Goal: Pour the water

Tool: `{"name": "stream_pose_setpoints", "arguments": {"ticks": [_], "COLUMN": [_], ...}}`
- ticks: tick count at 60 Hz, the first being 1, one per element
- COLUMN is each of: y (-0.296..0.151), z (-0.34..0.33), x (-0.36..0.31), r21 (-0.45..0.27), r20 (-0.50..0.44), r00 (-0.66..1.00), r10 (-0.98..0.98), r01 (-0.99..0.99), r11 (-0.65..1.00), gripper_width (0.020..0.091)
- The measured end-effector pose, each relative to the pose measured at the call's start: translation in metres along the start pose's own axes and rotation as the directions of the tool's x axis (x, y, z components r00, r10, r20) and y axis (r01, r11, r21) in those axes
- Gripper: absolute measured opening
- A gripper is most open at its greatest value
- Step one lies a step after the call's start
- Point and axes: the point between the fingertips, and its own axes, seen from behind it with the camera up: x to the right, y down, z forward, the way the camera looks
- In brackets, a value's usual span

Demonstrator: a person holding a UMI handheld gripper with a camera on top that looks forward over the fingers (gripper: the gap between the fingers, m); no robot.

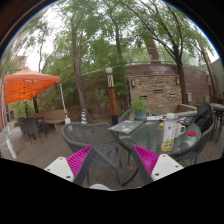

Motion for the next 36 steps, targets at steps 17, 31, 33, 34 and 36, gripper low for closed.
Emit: {"name": "stream_pose_setpoints", "arguments": {"ticks": [17, 31, 33, 34, 36], "y": [0.003, -0.004, -0.004, -0.003, -0.002], "z": [0.002, 0.019, 0.026, 0.03, 0.038], "x": [0.007, 0.12, 0.142, 0.153, 0.173], "r21": [-0.002, 0.024, 0.025, 0.025, 0.028], "r20": [-0.039, -0.216, -0.249, -0.266, -0.297], "r00": [0.999, 0.976, 0.968, 0.963, 0.954], "r10": [0.0, -0.025, -0.028, -0.03, -0.035], "r01": [0.0, 0.03, 0.035, 0.038, 0.045], "r11": [1.0, 0.999, 0.999, 0.999, 0.999], "gripper_width": [0.0833, 0.084, 0.084, 0.0837, 0.0837]}}
